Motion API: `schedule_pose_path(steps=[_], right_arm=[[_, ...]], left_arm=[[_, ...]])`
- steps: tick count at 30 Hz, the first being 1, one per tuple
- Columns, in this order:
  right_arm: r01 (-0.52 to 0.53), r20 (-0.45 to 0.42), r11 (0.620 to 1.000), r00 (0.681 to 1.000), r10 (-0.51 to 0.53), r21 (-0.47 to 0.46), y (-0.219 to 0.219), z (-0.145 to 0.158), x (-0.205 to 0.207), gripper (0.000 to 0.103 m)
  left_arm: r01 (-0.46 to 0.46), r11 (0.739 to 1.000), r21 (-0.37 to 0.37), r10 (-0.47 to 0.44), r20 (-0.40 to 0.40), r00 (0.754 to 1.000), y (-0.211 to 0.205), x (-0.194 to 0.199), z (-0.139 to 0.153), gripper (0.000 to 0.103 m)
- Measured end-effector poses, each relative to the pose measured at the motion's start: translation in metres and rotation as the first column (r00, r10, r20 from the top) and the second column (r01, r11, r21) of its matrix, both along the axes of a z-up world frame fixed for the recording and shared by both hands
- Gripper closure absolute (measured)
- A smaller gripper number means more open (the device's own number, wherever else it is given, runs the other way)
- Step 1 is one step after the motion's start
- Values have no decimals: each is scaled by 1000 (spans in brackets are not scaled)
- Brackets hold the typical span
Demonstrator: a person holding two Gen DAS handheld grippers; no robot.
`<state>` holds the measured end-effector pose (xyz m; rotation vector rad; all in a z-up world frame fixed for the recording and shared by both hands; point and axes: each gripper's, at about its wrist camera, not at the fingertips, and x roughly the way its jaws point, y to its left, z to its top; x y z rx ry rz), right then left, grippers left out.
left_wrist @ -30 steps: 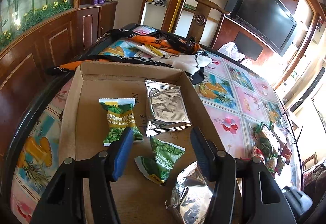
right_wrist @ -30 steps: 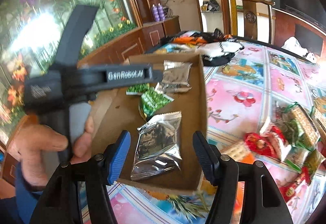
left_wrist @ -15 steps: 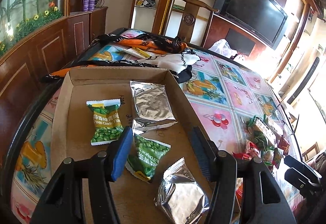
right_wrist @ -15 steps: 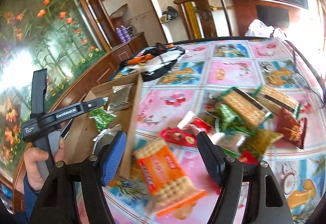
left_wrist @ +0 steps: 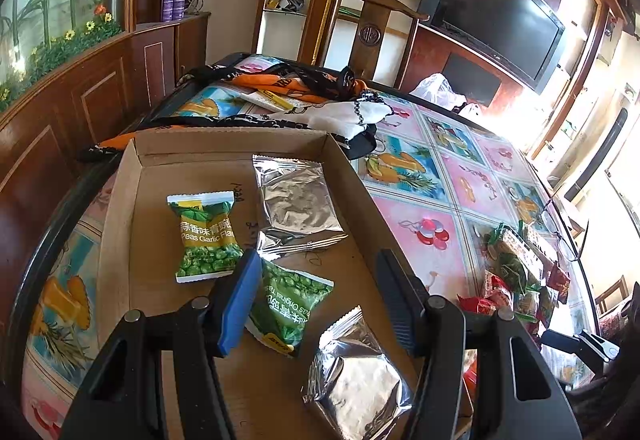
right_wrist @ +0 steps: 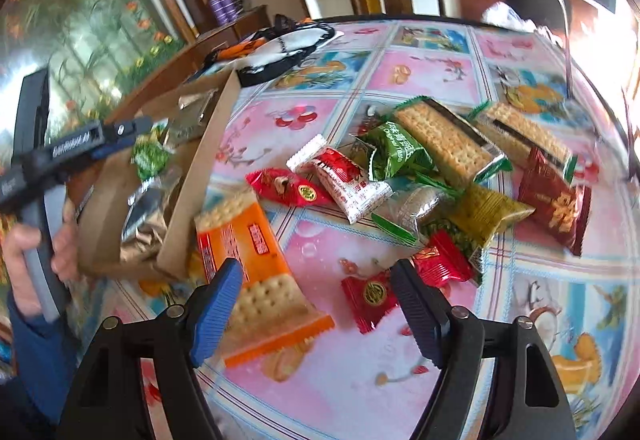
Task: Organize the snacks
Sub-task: 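Withdraw both open tools from the box toward the snack pile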
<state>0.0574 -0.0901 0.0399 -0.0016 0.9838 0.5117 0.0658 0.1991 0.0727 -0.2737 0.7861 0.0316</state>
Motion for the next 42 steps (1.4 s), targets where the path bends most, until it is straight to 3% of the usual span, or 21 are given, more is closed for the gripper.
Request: schedule_pose_path(steps=[8,15,20,22,23,24,28,30,32,37,38,40,42], right_arm=[[-56,51,995,997,61,-88,13,-3,-8,13],[-75,167,995,982,84,-61,18,15,-19,13],[15,161,999,987,-9,-39,2,13,-6,13],[49,120,999,992,-47,-14,-5,5,5,26],[50,97,999,994,-49,-3,-6,2,8,47],[42,75,999,996,-43,14,-5,-1,10,61],[-44,75,995,996,37,89,10,3,7,56],[-75,69,994,995,69,81,21,0,4,28],[-109,90,994,990,106,31,34,-3,-1,22],[-168,104,976,978,182,-136,61,-20,-12,22],[-161,107,973,978,180,-166,63,-23,-13,26],[-138,109,973,981,160,-188,61,-23,-18,34],[-68,71,986,994,80,-150,47,-21,-21,38]], left_arm=[[9,1000,-5,-9,1,1000,-3,-3,1,44],[20,1000,-12,-20,5,1000,-5,-3,3,44],[39,999,-17,-39,9,999,-9,-4,4,44],[56,998,-6,-56,14,998,-15,-5,6,44],[62,998,-1,-62,16,998,-18,-5,6,44],[70,998,5,-70,17,997,-21,-5,6,44],[79,997,9,-79,9,997,-25,-4,4,44],[77,997,7,-77,5,997,-24,-4,3,44],[78,997,1,-78,6,997,-24,-4,3,44],[82,997,6,-82,5,997,-26,-4,3,44],[83,997,7,-83,5,997,-26,-4,3,44],[86,996,8,-86,5,996,-27,-4,3,44],[90,996,9,-90,2,996,-28,-3,3,44]])
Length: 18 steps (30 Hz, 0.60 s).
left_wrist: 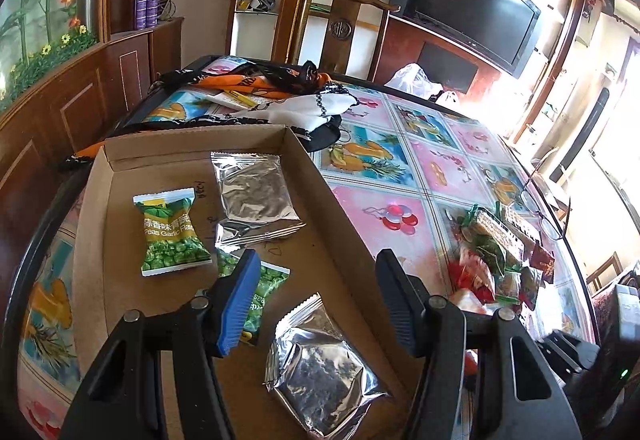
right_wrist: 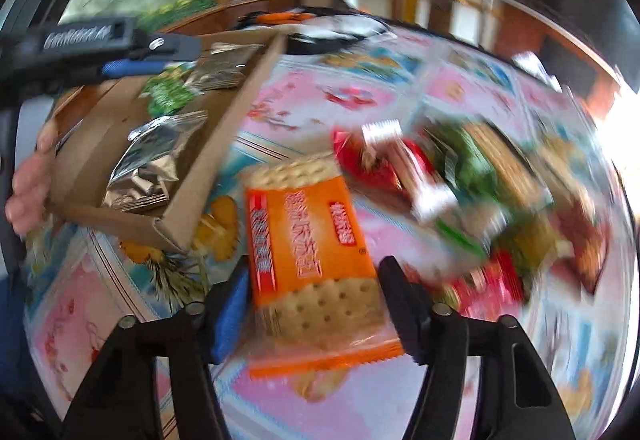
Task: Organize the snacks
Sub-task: 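Withdraw both open tools from the box toward the snack pile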
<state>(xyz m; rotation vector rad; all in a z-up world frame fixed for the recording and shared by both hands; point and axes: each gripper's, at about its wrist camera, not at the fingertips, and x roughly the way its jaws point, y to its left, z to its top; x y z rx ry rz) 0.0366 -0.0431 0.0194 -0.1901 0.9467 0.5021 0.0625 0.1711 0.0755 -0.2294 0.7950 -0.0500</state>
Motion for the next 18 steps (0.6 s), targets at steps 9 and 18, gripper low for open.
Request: schedule_pose_path(steps=[9,18], right_arm=[[108,-113,969,990,-84,220,-42,23,-26,28],[277,-136,924,959,-248,262,-65,18,35,64]], left_arm=[[25,1000,-3,-25,10,1000,-5,-3,3,44],[72,997,-39,-71,22,997,-14,-9,8,44]])
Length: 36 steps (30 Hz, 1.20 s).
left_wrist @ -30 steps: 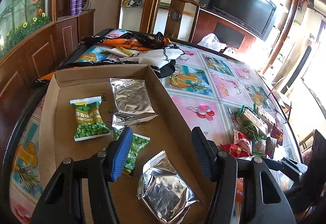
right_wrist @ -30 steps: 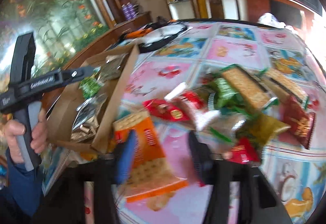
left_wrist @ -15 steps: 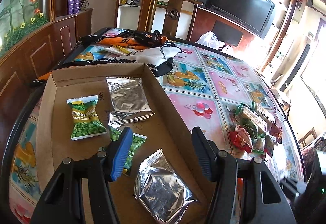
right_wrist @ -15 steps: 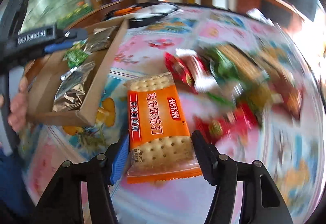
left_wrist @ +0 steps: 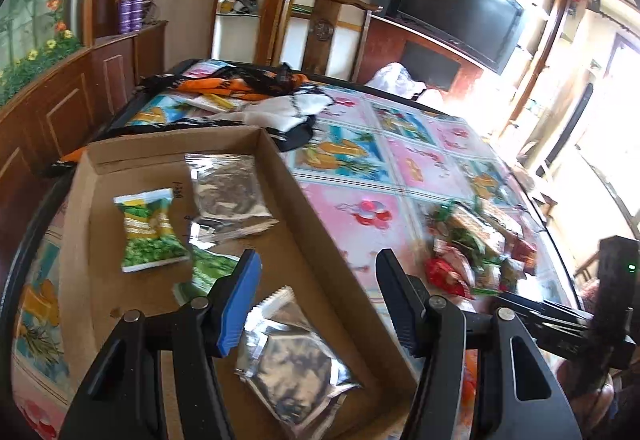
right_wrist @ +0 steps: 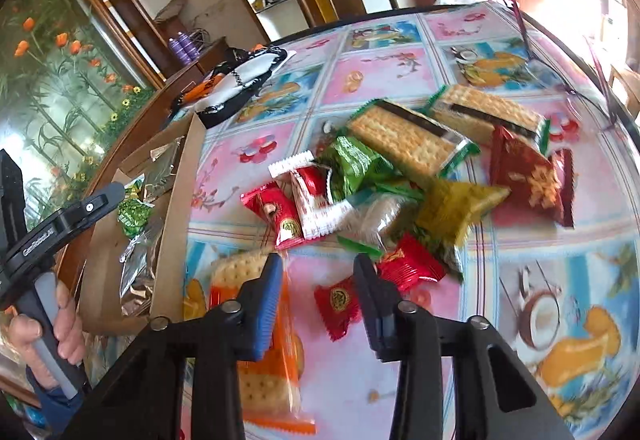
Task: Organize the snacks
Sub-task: 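Withdraw both open tools from the box toward the snack pile, then grasp the orange cracker packet with the left tool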
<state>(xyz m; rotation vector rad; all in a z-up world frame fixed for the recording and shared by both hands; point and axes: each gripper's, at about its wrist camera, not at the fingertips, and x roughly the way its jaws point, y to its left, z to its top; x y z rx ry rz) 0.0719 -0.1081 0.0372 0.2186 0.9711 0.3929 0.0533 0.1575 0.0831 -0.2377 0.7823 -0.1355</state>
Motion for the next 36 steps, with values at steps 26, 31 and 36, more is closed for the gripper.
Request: schedule_pose_path(steps=[26,31,36], right_arm=[[208,-17,978,978,-208,-28,-71,6,-7,64],[228,-54,974,972,-229,-11,-77,0,-5,62],[226,-72,974,971,-227,-15,-76,-3,-6,54]], left_arm=[[249,963,104,-217,-251,943,-168,-23,-59,23],[241,938,248,-191,-208,959,-186,-13,-63,37],[252,944,212,-216,-181,960,-178,-18,-58,51]])
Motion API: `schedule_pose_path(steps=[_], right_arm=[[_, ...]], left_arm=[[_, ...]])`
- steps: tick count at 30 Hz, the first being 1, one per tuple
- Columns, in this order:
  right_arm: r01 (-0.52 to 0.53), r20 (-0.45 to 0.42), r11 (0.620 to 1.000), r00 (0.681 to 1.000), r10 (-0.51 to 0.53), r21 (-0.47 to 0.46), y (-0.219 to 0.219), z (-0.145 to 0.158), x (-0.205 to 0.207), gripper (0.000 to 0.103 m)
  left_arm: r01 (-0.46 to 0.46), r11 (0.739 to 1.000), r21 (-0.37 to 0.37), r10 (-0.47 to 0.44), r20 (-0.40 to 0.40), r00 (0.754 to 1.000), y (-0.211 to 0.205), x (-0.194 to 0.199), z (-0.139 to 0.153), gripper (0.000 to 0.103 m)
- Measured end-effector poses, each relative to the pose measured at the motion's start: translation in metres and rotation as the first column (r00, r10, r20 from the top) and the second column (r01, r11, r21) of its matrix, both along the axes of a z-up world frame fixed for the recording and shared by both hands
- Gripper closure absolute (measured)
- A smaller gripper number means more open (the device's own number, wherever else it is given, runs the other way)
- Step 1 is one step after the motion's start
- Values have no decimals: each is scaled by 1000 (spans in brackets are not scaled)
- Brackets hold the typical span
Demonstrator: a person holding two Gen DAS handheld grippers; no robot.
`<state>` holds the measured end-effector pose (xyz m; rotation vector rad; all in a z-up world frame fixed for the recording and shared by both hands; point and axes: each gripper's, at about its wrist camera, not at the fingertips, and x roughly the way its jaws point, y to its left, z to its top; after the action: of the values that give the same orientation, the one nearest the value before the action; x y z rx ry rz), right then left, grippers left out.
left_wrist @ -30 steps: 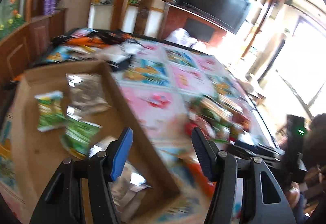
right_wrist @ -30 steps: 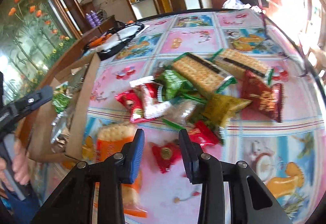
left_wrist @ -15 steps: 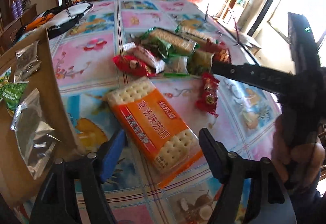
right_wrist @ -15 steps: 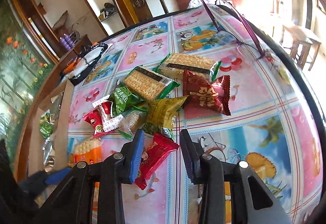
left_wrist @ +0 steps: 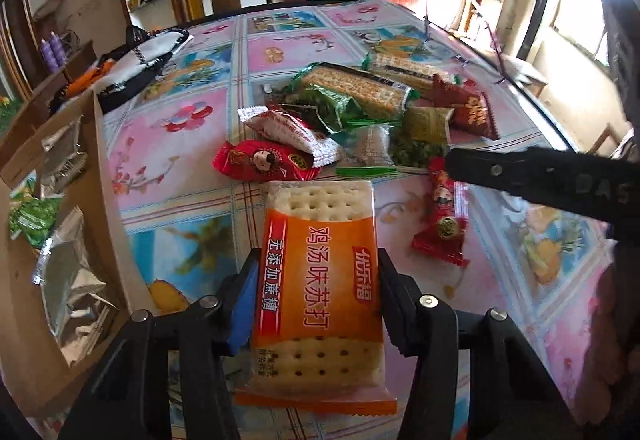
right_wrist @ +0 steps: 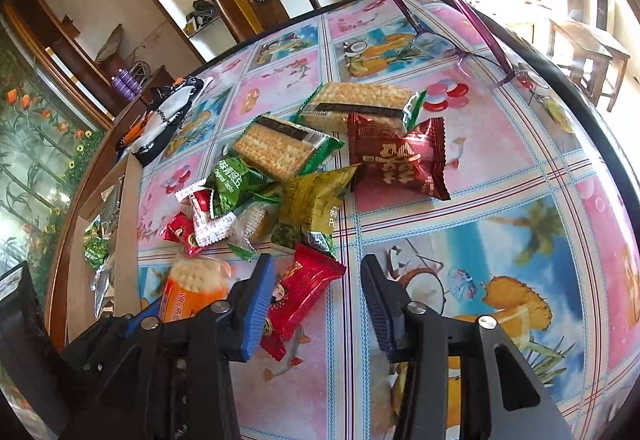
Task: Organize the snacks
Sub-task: 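Grasp the orange cracker packet with the left tool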
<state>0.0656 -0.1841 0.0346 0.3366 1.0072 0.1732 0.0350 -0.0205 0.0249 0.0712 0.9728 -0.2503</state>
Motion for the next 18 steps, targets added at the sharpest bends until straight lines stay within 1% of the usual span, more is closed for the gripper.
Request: schedule_pose_path(steps=[4,6,8,9,12,13,15,16,18], right_arm=[[-19,-15,999,1000,19,-26,6,-4,1,54],[-28,-21,999,999,28,-45,10,-5,2,54],[-41,-13,995,999,40,-87,15,-6,1,54],[-47,-8,993,999,47,-104,18,-6,1,54],[-94,6,977,995,97,-191,34,-7,-2,54],[-113,14,963,993,120,-245,43,-8,-4,54],[-138,23,937,988,153,-320,55,-11,-7,54],[-143,27,928,986,162,-344,58,-11,-8,56],[-142,33,924,986,164,-356,56,-11,-9,80]], left_arm=[[-4,1000,-31,4,24,1000,7,-4,8,51],[-8,998,-59,10,45,999,12,-6,15,51],[-20,994,-108,28,69,997,22,-8,25,51],[-23,993,-118,32,76,997,24,-8,27,51],[-49,988,-148,66,108,992,36,-9,36,51],[-50,987,-152,67,110,992,37,-8,37,51],[-55,985,-165,74,107,991,40,-7,38,51],[-54,984,-169,72,106,992,41,-6,38,51],[-51,984,-172,70,106,992,42,-7,38,51]])
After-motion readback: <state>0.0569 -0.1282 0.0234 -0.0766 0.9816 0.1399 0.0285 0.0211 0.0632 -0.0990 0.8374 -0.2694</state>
